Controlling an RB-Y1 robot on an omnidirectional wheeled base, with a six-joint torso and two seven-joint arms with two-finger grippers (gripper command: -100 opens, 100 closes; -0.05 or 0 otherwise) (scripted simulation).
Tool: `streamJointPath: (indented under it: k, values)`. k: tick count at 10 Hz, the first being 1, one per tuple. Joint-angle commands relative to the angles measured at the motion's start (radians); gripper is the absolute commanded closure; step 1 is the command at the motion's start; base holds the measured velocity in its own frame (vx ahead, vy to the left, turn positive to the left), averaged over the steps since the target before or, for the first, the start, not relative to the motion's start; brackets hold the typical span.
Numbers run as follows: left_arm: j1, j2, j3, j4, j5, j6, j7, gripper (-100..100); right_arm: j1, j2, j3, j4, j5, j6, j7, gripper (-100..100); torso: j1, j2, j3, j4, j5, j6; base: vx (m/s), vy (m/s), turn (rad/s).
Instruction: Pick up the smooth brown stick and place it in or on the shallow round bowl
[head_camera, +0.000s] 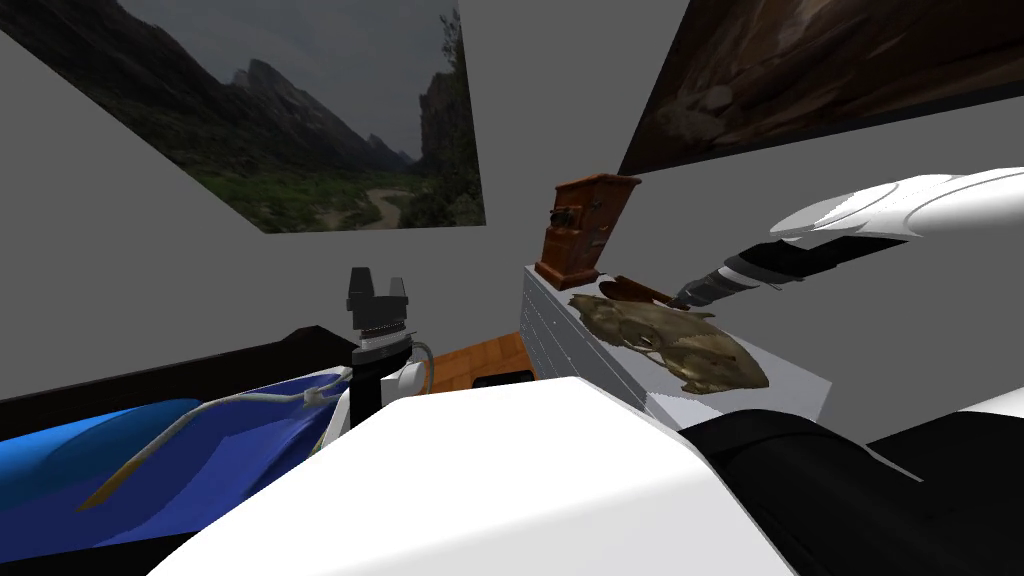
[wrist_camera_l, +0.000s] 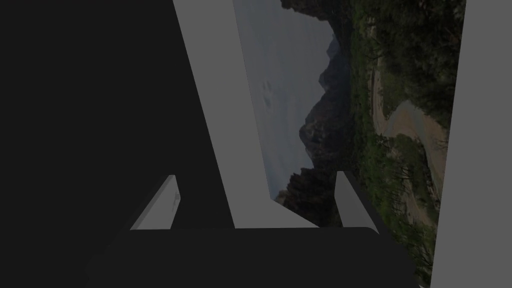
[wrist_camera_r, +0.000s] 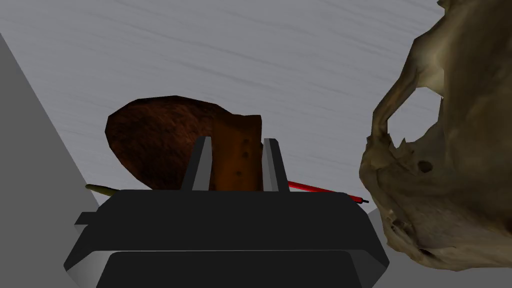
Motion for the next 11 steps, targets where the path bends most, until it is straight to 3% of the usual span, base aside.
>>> streamJointPath:
  k: [1, 6, 8, 9, 11]
  values:
    - [0.000, 0.000, 0.000, 0.000, 0.000, 0.000, 0.000, 0, 0.002, -0.004, 0.023, 0.003, -0.001, -0.019, -0.029, 100, 0.000, 0.000, 0.000, 0.000, 0.000, 0.000, 0.148, -0.024, -0.007]
    - [0.000, 0.000, 0.000, 0.000, 0.000, 0.000, 0.000, 0, 0.009, -0.009, 0.102, 0.029, -0.001, -0.087, -0.114, 100, 0.000, 0.003, 0.002, 0.001, 0.000, 0.003, 0.171, -0.005, -0.034]
    - [0.000, 0.000, 0.000, 0.000, 0.000, 0.000, 0.000, 0, 0.004, -0.012, 0.109, 0.022, -0.001, -0.083, -0.115, 100, 0.001, 0.004, 0.002, 0.001, 0.000, 0.004, 0.102, 0.008, -0.014]
    - [0.000, 0.000, 0.000, 0.000, 0.000, 0.000, 0.000, 0, 0.006, -0.011, 0.109, 0.026, 0.000, -0.088, -0.117, -100, 0.001, 0.008, 0.005, 0.002, 0.000, 0.004, 0.012, 0.000, 0.006]
    - [0.000, 0.000, 0.000, 0.000, 0.000, 0.000, 0.000, 0, 0.006, -0.011, 0.109, 0.025, 0.000, -0.087, -0.117, -100, 0.001, 0.014, 0.008, 0.003, 0.000, 0.004, 0.003, 0.000, 0.001]
